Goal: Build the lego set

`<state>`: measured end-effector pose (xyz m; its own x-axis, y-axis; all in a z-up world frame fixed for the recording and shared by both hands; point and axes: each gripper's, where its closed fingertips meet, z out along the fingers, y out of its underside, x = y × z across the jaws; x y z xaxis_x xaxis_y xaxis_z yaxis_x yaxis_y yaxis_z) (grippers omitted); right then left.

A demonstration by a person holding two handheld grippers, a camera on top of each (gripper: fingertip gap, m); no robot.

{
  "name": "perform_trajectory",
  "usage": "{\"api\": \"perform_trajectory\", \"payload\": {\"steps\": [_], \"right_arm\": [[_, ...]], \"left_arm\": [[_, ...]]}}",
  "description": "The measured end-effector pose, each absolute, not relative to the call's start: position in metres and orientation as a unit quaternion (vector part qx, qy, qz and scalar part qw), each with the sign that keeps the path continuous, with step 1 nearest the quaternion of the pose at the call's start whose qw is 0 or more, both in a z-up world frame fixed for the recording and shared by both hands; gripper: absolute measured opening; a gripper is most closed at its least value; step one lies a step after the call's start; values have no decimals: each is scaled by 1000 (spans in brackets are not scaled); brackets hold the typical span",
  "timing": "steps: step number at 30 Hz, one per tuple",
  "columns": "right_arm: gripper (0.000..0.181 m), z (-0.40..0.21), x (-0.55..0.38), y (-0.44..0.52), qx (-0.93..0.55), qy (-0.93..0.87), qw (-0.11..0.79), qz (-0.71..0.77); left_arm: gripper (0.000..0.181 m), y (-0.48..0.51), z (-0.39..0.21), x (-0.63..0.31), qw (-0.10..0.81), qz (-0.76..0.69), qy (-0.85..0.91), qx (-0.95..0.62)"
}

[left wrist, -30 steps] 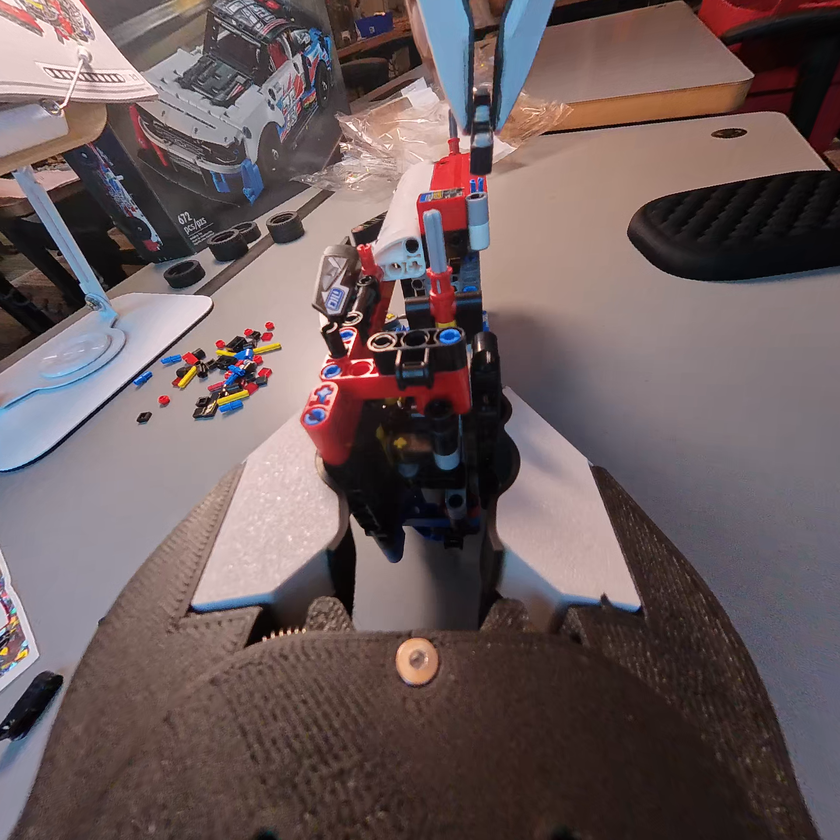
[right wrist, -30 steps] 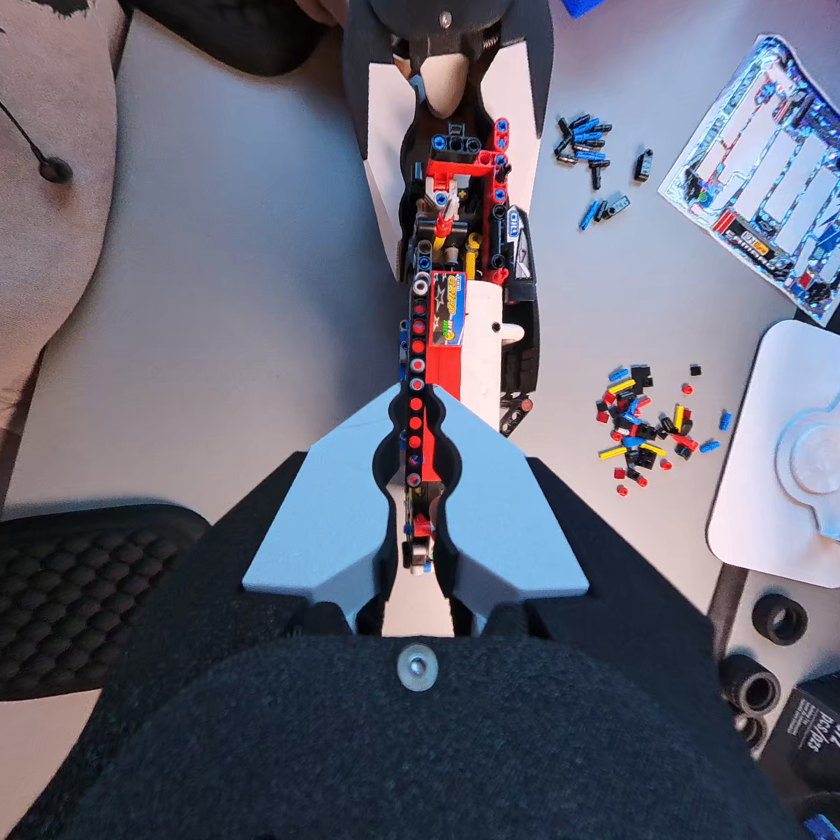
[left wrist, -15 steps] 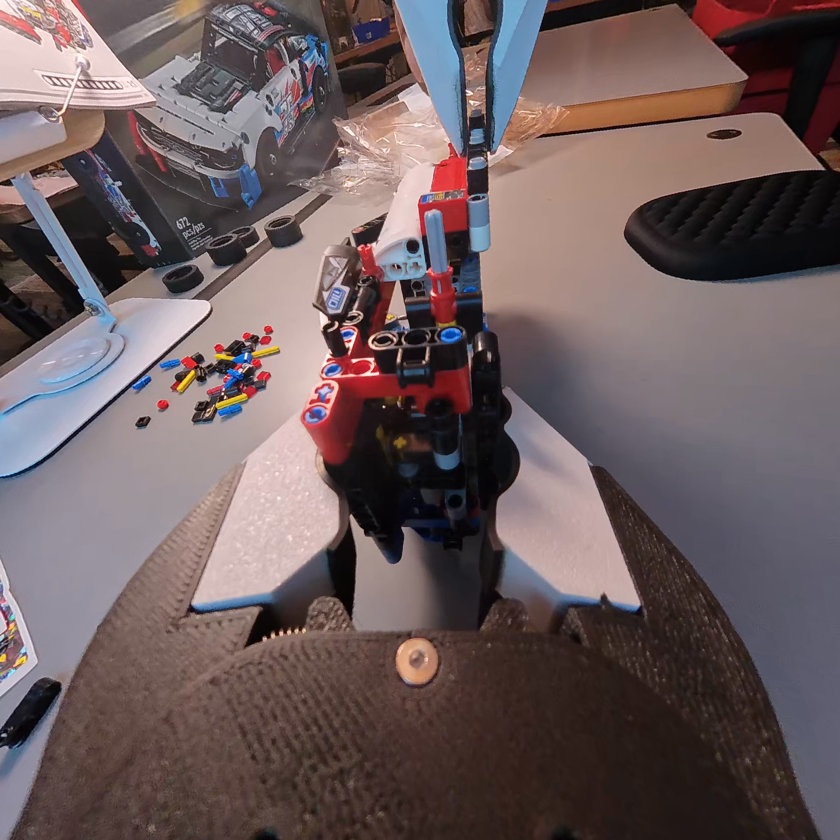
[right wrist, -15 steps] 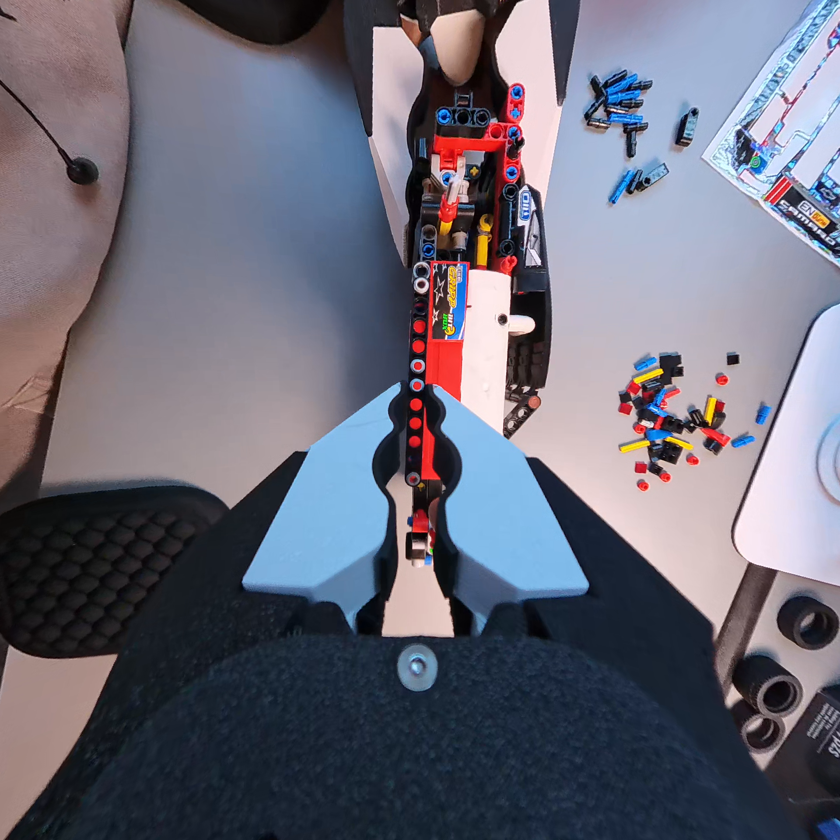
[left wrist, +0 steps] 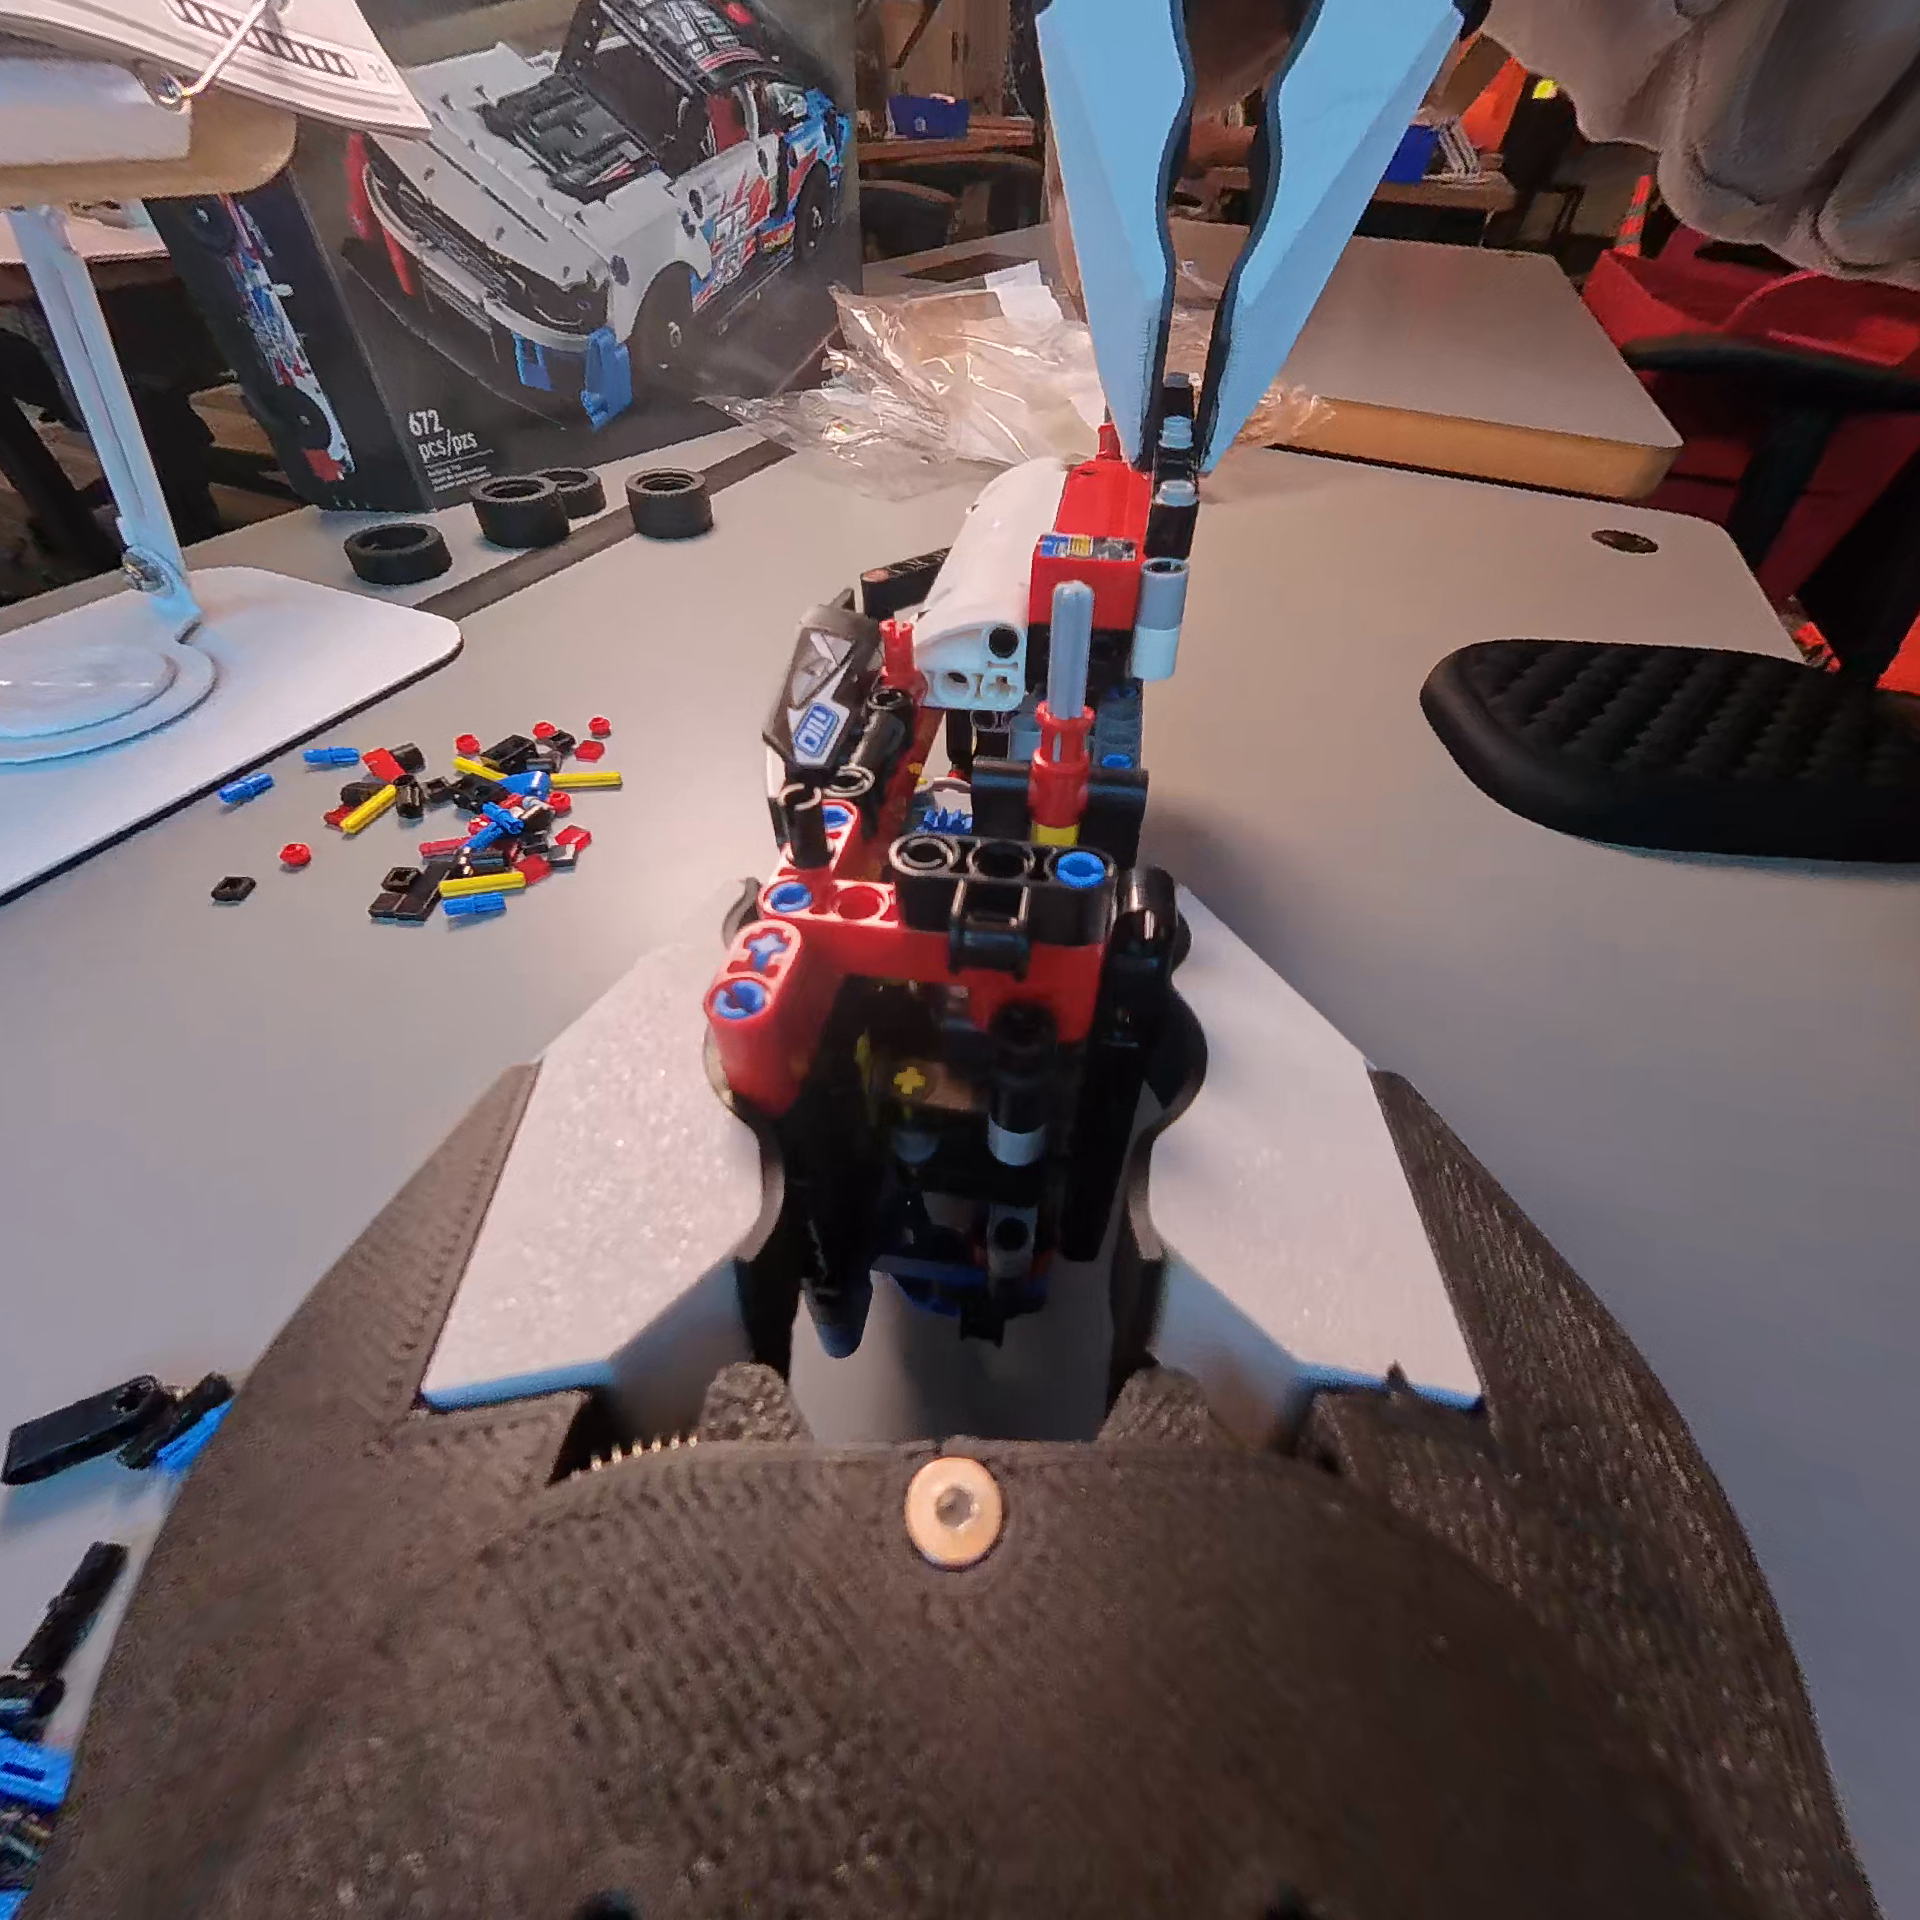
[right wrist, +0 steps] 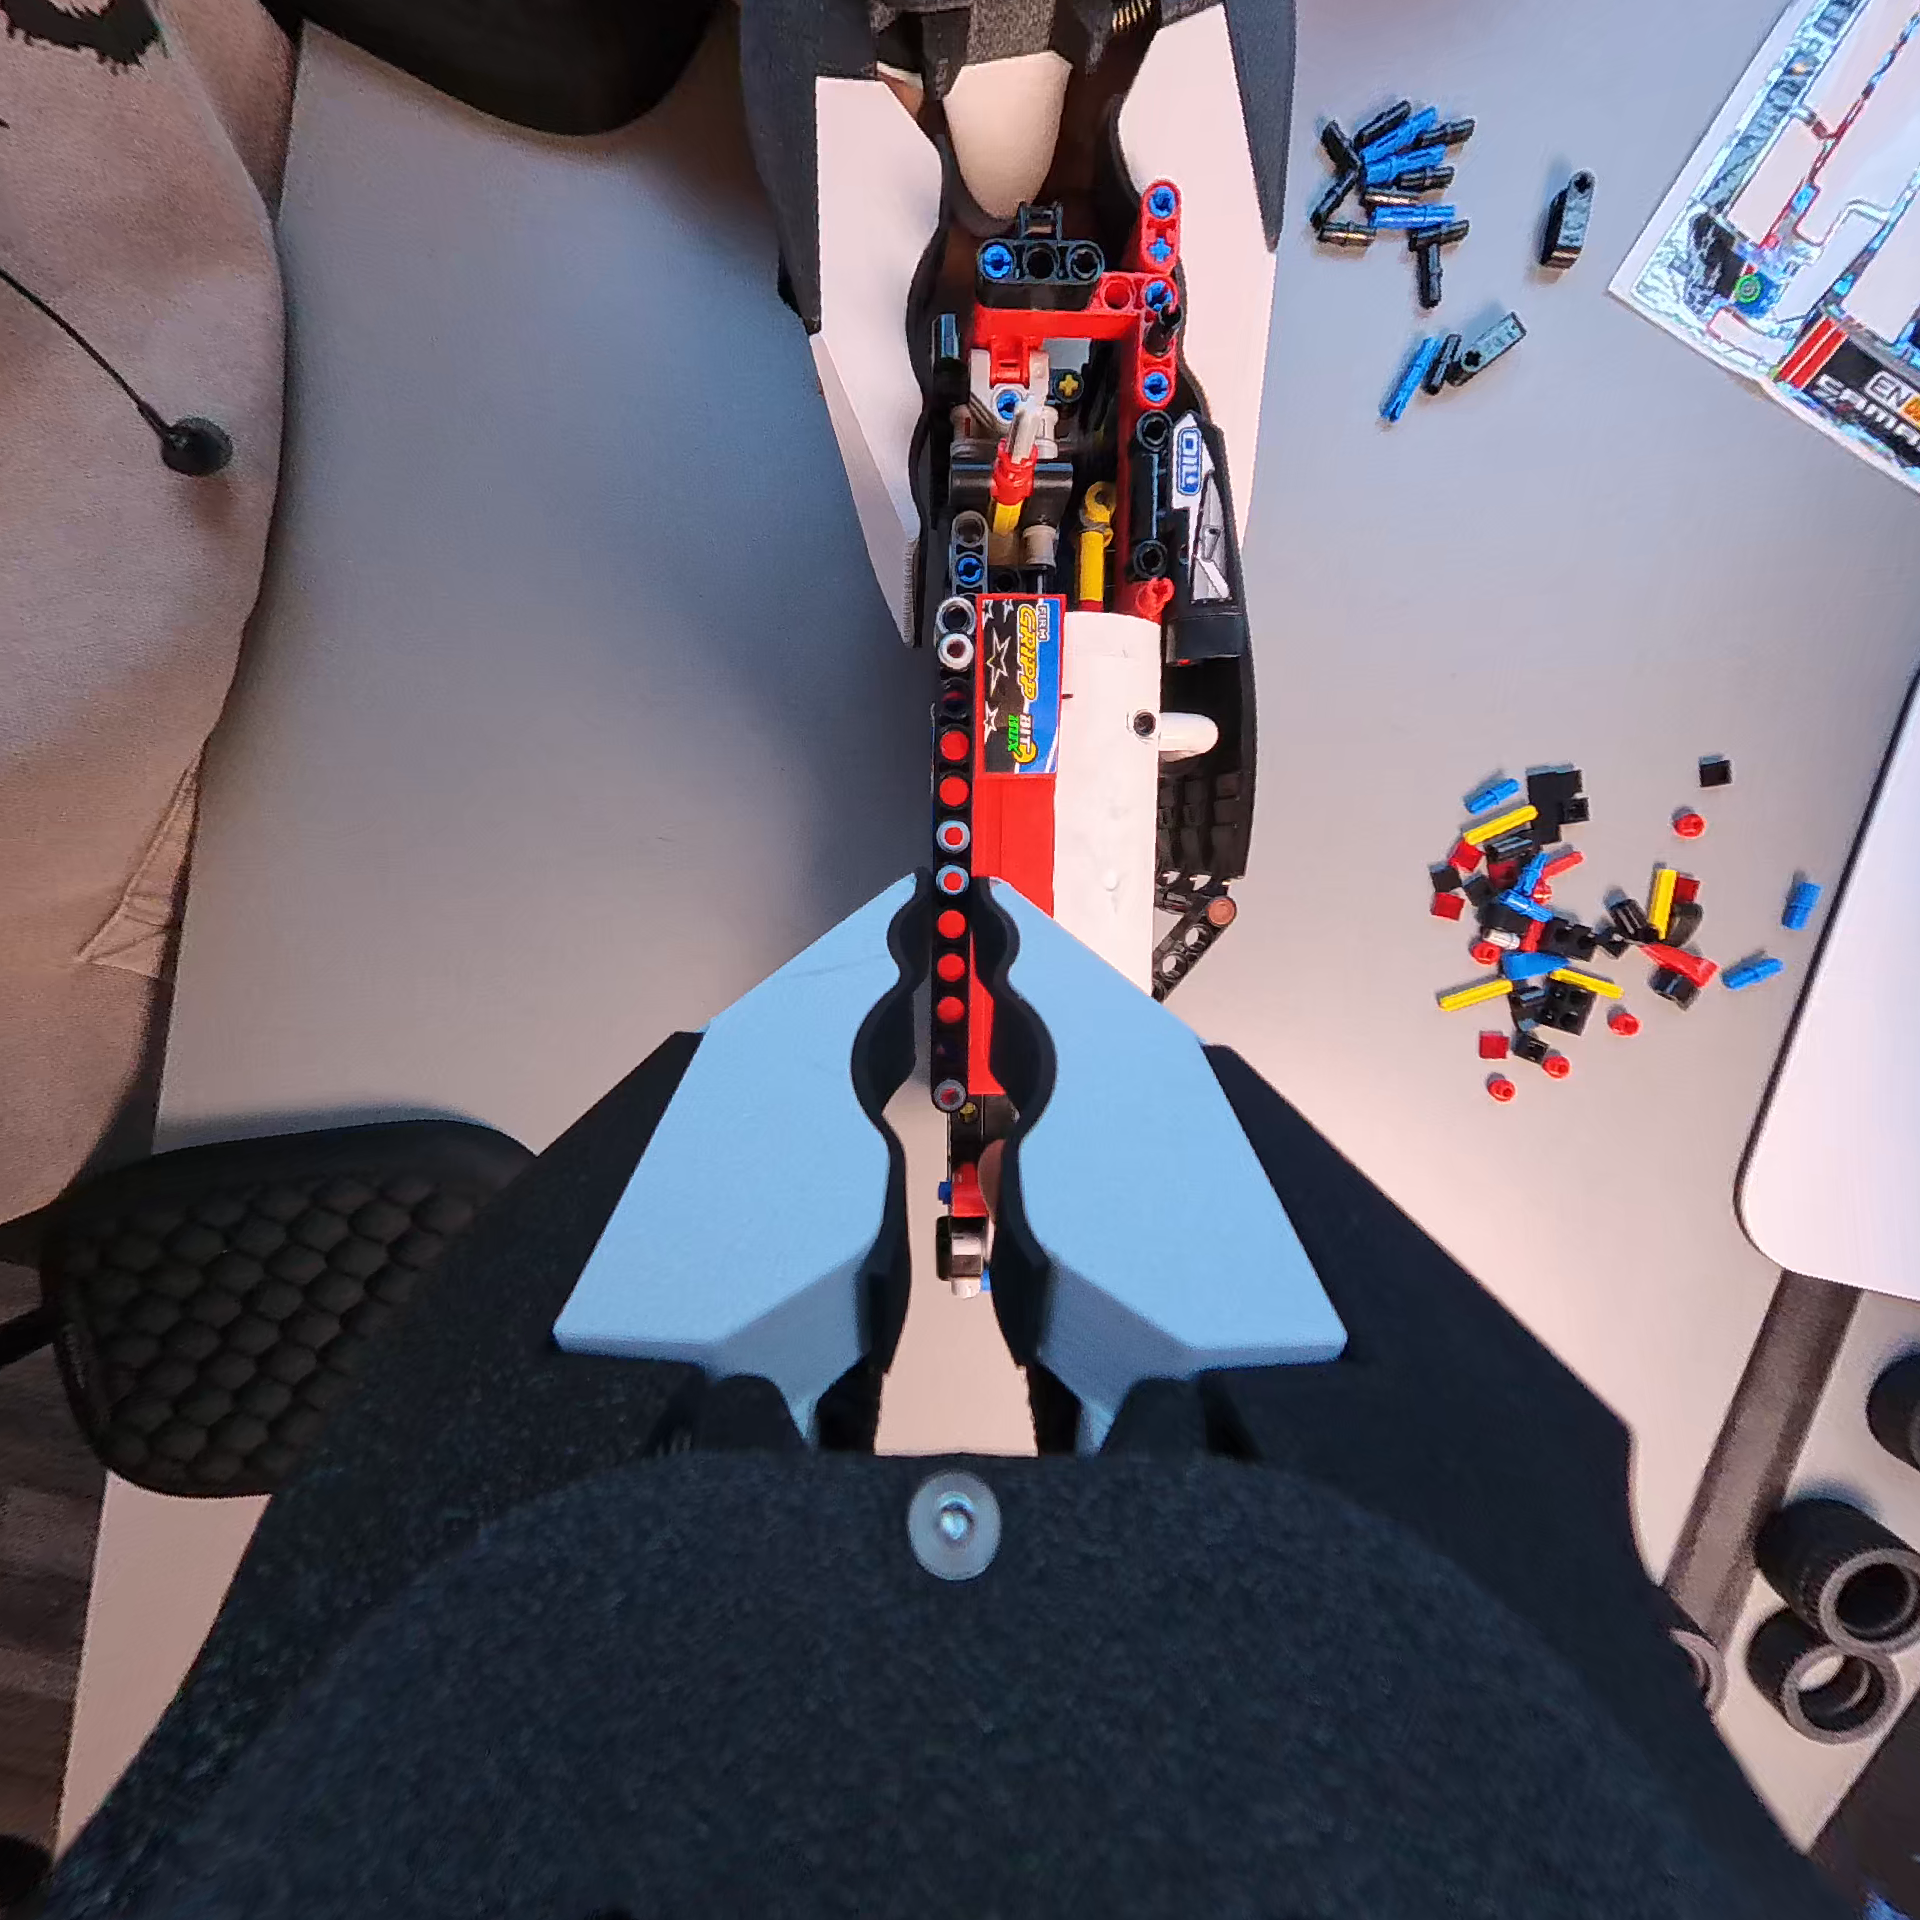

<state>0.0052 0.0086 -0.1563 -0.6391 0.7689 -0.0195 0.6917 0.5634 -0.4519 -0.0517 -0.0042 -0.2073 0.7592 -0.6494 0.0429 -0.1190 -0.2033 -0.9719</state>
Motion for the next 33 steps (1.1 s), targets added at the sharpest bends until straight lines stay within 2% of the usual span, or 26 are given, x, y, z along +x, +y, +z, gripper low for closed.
{"api": "perform_trajectory", "payload": {"steps": [9, 18, 26, 33], "right_arm": [[4, -157, 5, 7, -433, -871, 52, 228], [4, -158, 7, 6, -427, -867, 80, 243], [4, -159, 8, 9, -441, -876, 99, 167], [4, -161, 10, 8, -433, -892, 54, 119]], "left_arm": [[70, -5, -207, -52, 573, -242, 274, -734], [70, -7, -208, -51, 573, -238, 285, -731], [69, -6, -208, -50, 566, -239, 279, -738], [69, -6, -208, -50, 563, -245, 283, -737]]}}
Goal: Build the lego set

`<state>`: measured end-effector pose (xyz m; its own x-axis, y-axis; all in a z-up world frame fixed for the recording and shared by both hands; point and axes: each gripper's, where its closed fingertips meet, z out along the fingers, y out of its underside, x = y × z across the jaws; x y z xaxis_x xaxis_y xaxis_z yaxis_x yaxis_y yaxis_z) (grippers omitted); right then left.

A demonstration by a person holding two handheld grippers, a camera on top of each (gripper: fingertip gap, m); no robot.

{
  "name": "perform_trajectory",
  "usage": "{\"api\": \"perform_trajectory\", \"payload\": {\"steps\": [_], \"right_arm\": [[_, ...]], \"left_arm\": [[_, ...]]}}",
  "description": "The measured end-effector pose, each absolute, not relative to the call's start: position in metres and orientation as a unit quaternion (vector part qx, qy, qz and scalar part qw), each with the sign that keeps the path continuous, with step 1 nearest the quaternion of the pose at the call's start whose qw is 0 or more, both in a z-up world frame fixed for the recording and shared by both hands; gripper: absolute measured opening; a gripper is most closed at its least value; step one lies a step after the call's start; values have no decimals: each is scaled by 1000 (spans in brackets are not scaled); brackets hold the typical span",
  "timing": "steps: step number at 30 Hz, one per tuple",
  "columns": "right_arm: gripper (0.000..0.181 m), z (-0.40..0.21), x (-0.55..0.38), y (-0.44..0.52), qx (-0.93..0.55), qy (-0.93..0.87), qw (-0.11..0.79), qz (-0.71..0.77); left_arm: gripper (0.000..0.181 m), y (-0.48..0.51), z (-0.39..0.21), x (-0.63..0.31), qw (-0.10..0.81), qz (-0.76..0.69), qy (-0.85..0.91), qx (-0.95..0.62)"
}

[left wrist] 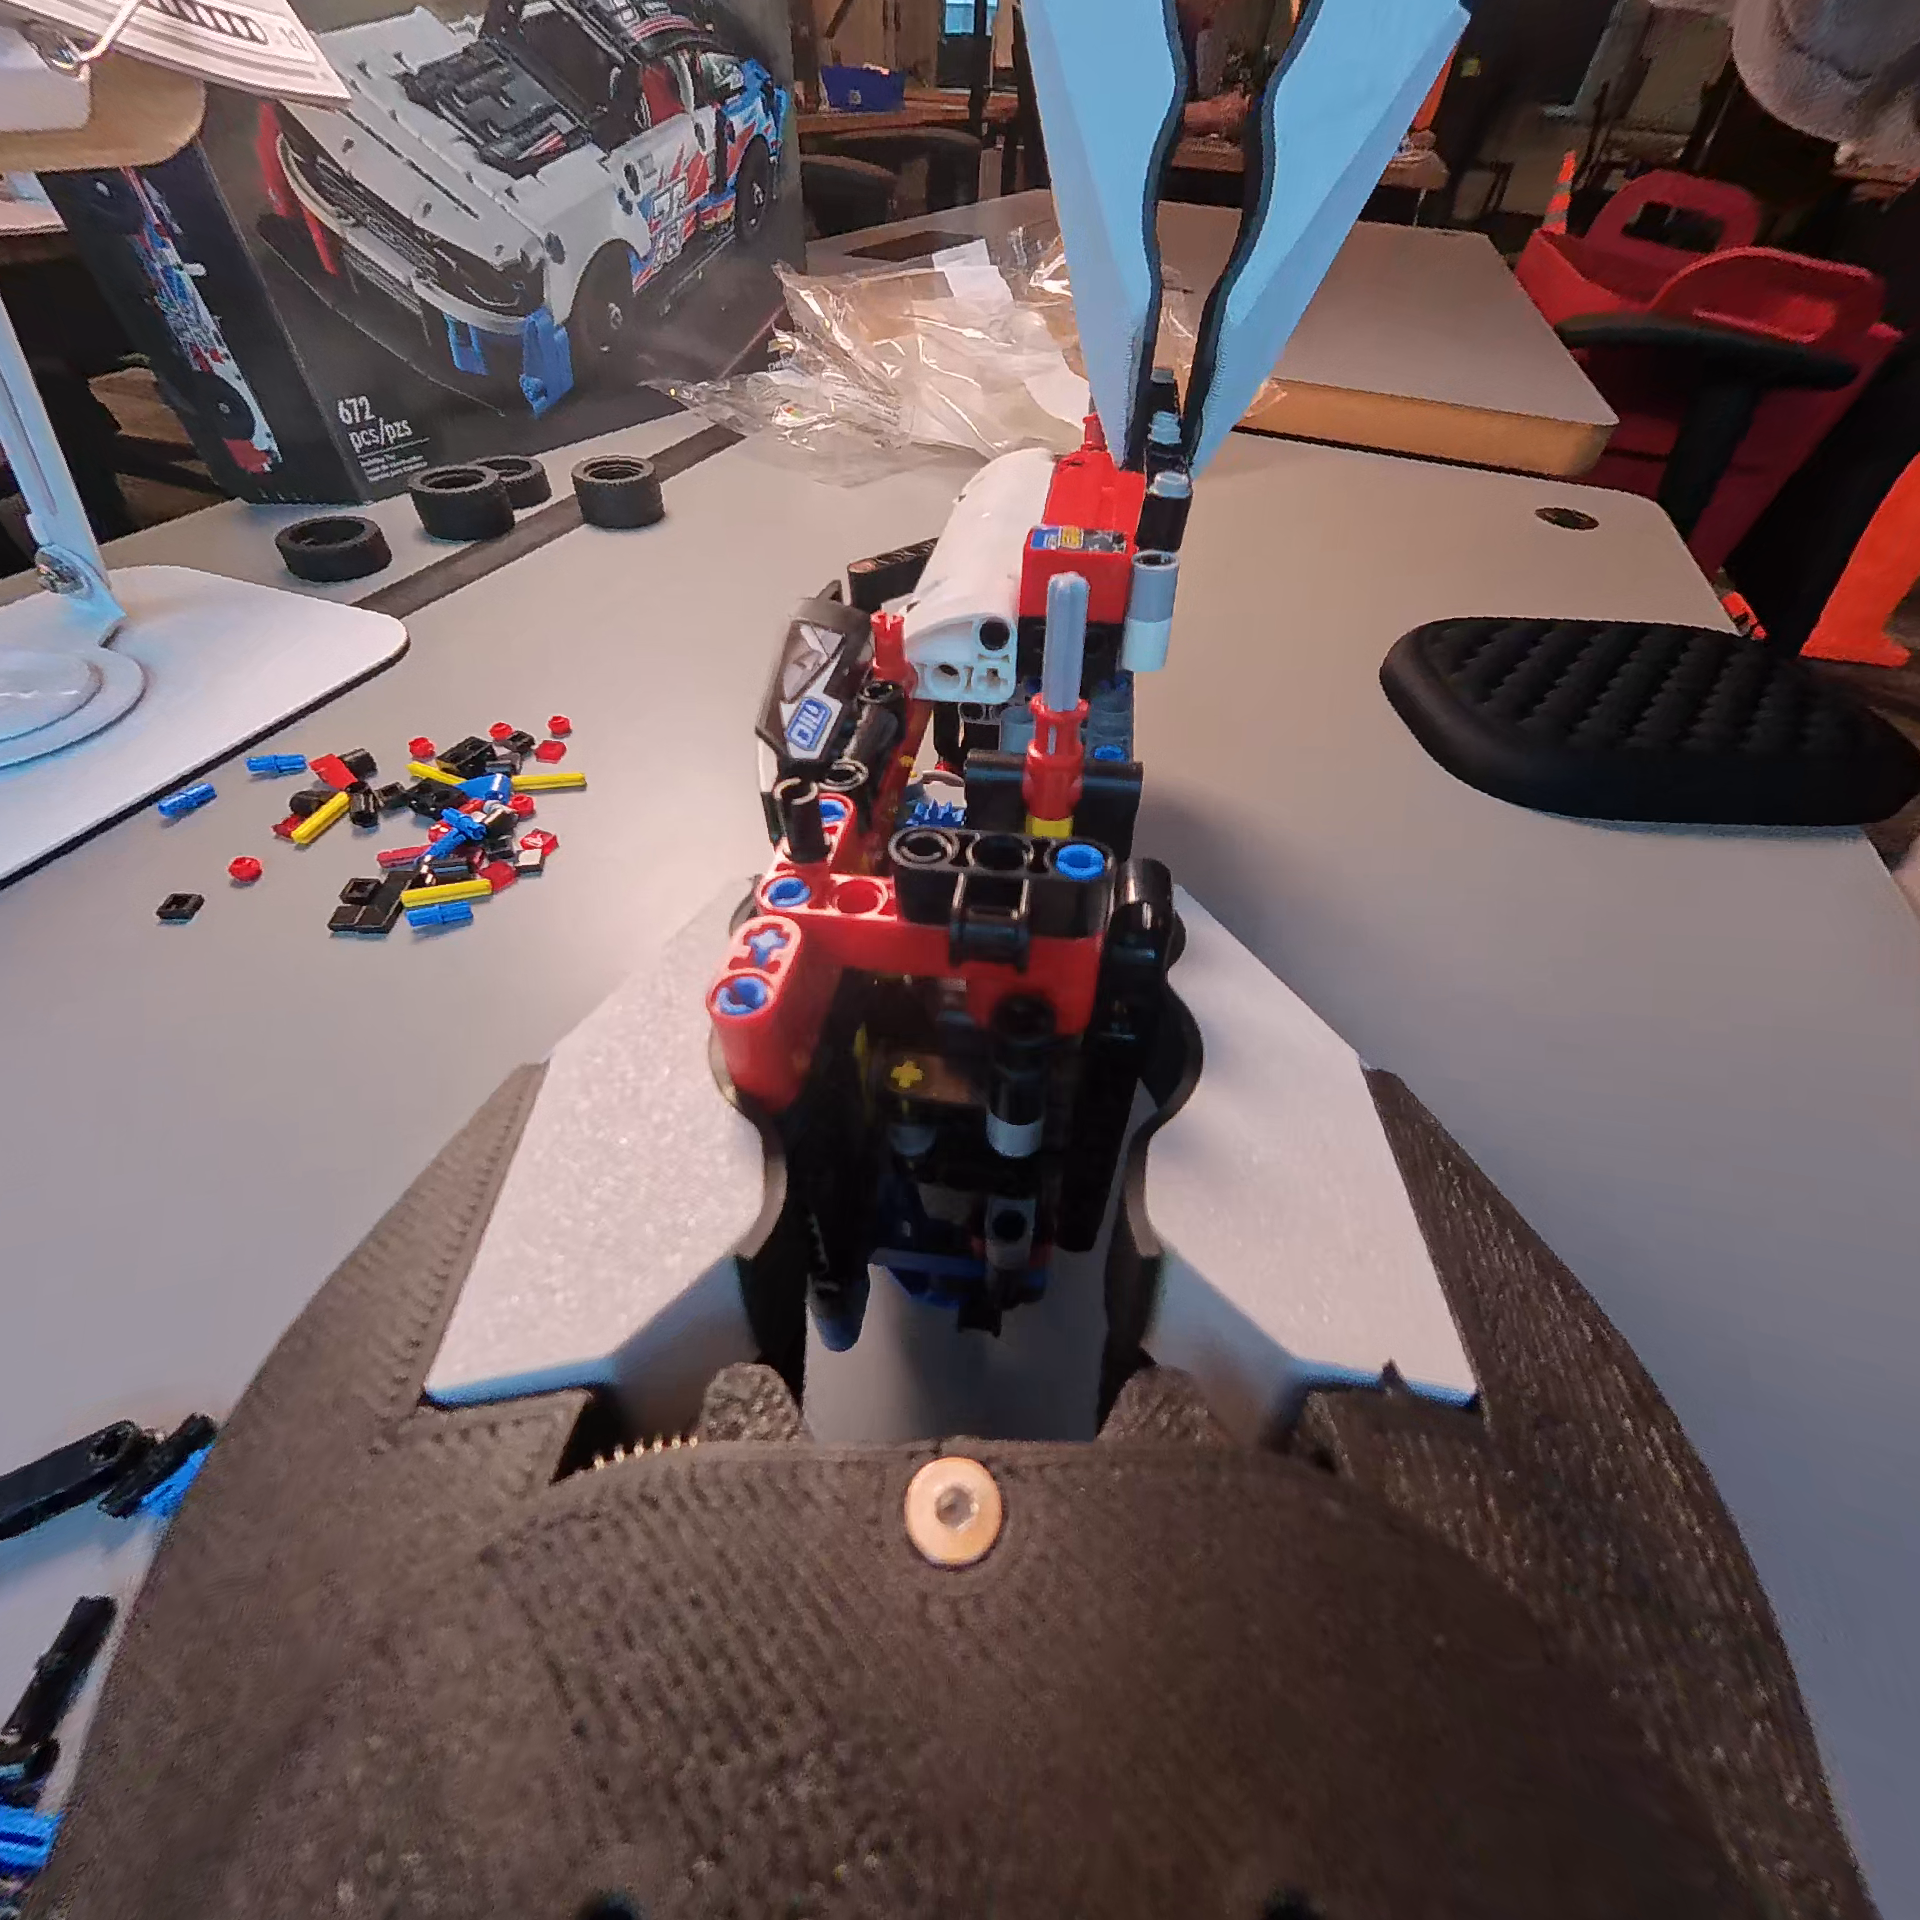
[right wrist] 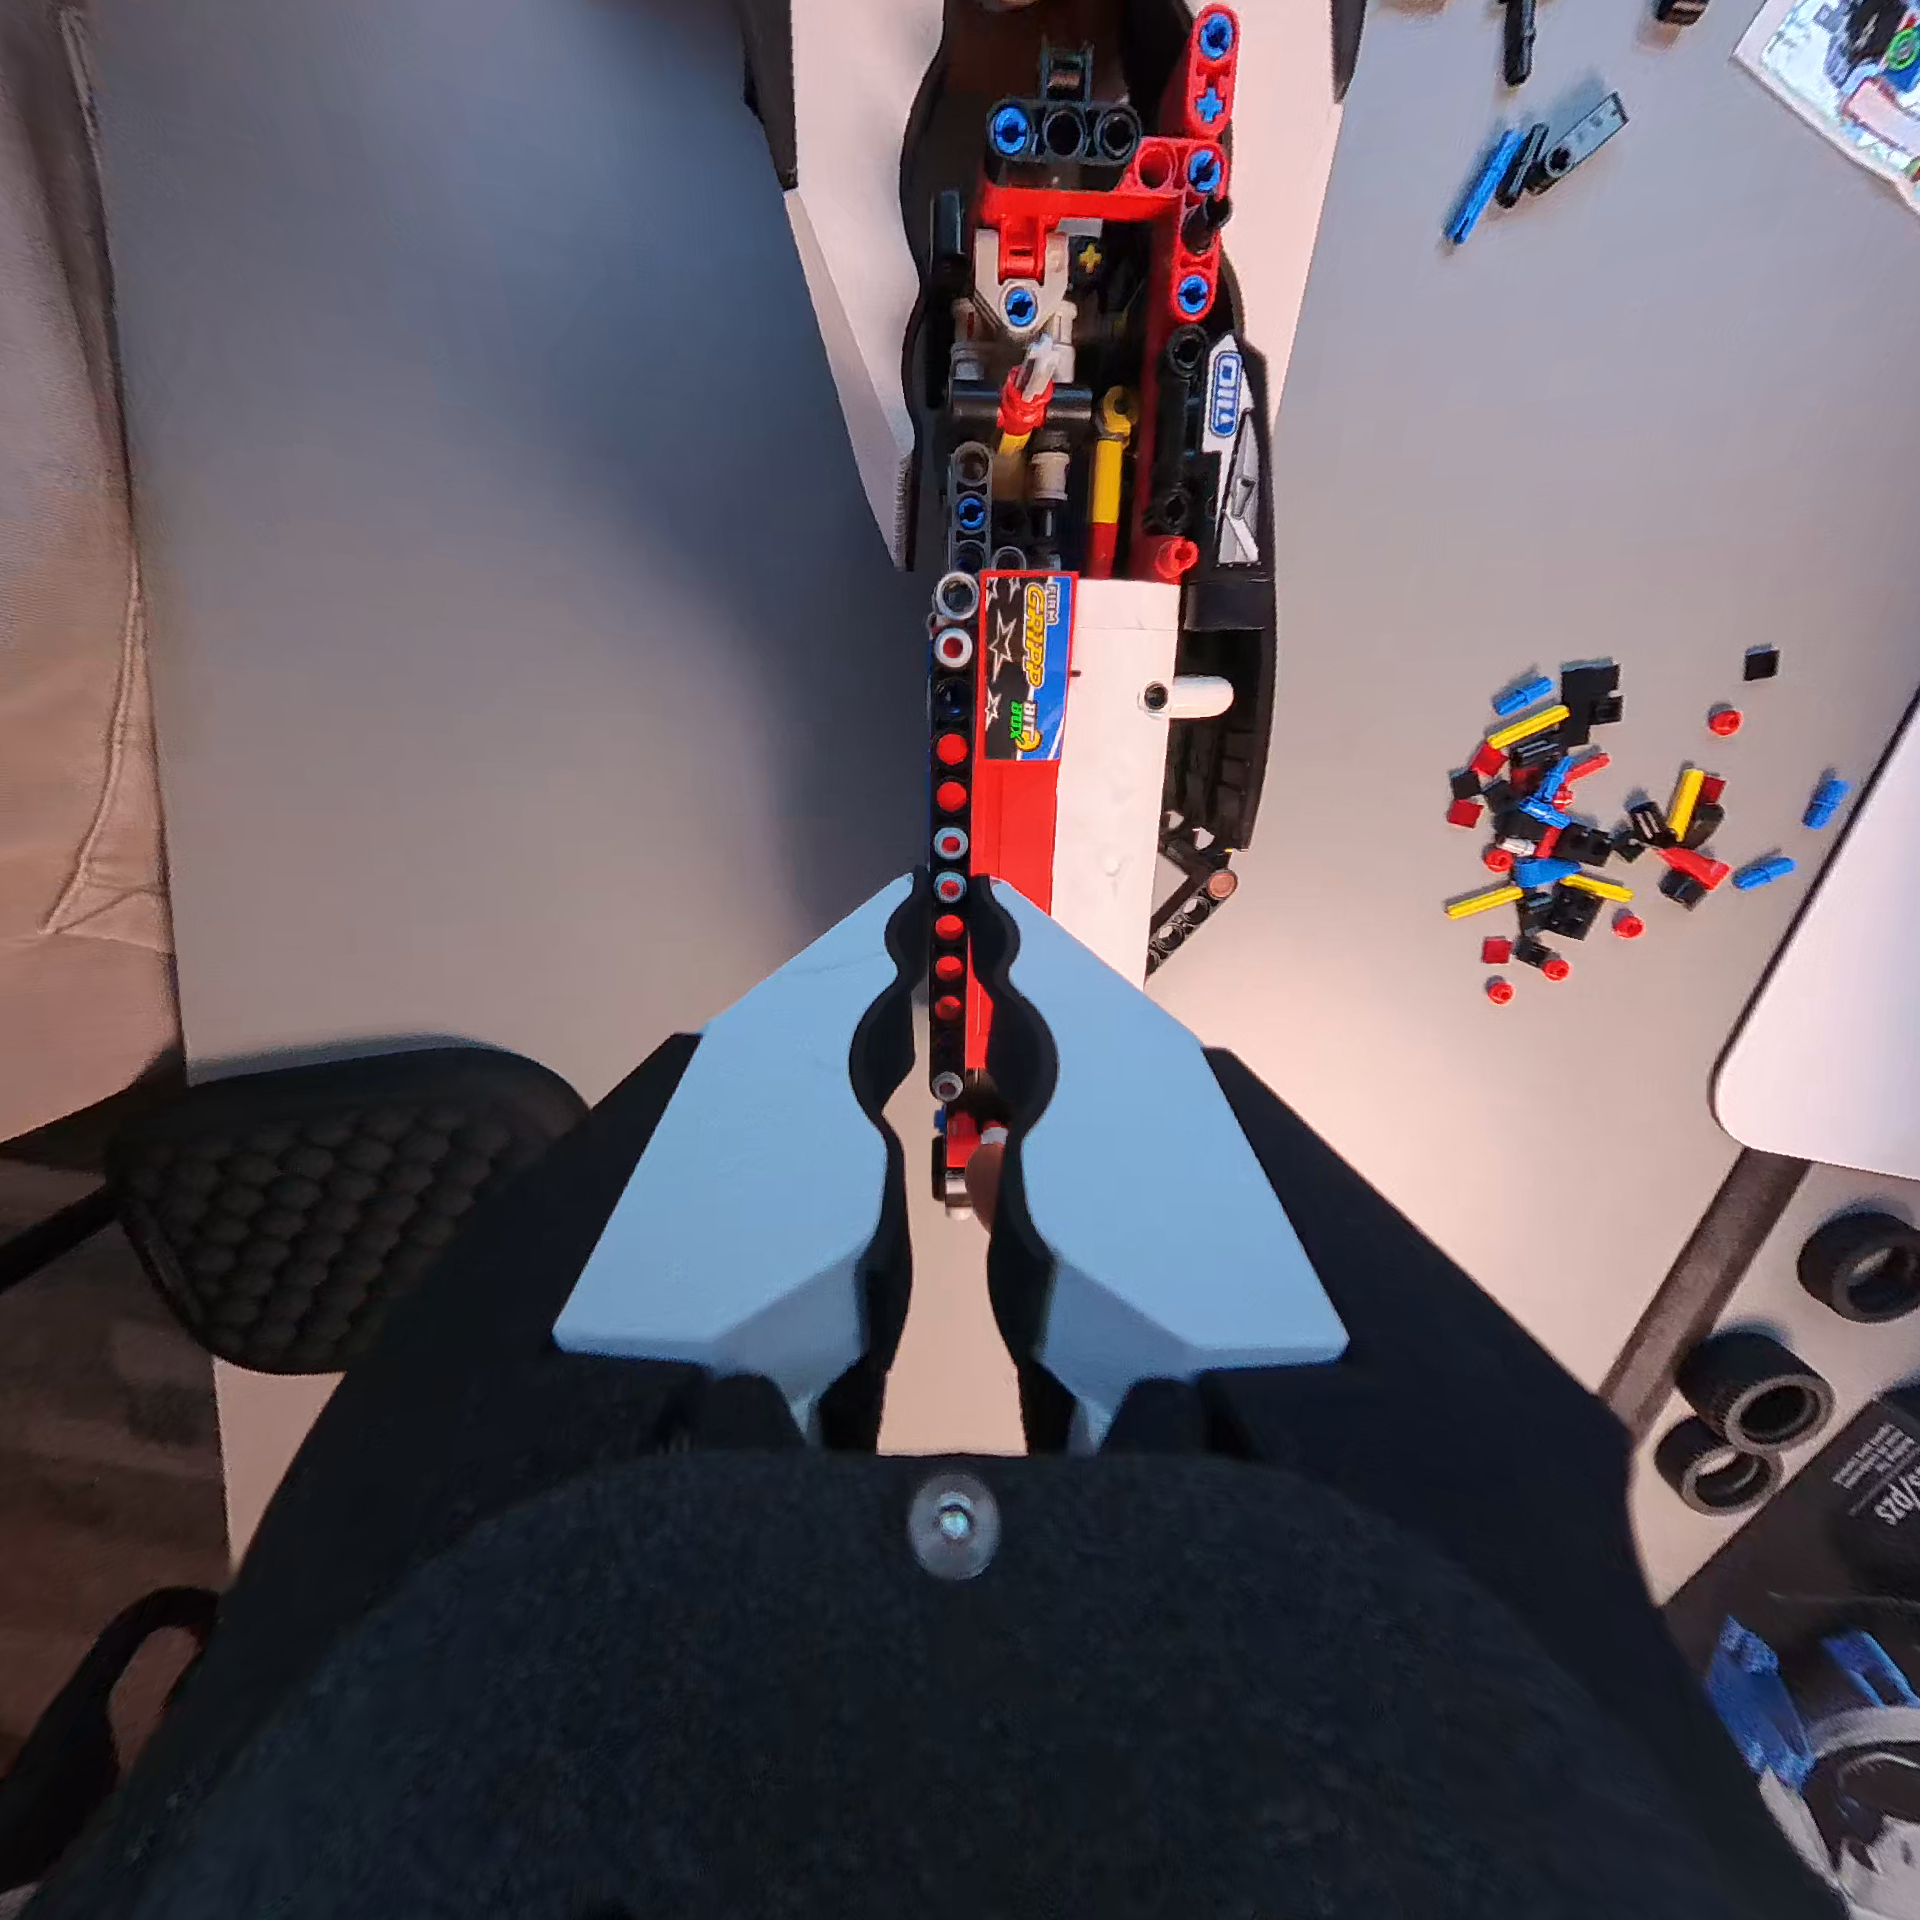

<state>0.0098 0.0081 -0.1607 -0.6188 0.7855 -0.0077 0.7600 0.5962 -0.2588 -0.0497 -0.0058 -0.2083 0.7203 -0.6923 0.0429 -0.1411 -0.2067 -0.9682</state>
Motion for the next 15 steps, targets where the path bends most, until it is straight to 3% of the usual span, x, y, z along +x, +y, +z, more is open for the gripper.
{"api": "perform_trajectory", "payload": {"steps": [4, 15], "right_arm": [[4, -162, 13, 1, -423, -898, 15, 118], [9, -161, 1, 5, -405, -898, 85, 149]], "left_arm": [[69, -8, -208, -49, 564, -236, 299, -732], [69, -5, -209, -53, 557, -253, 286, -738]]}}
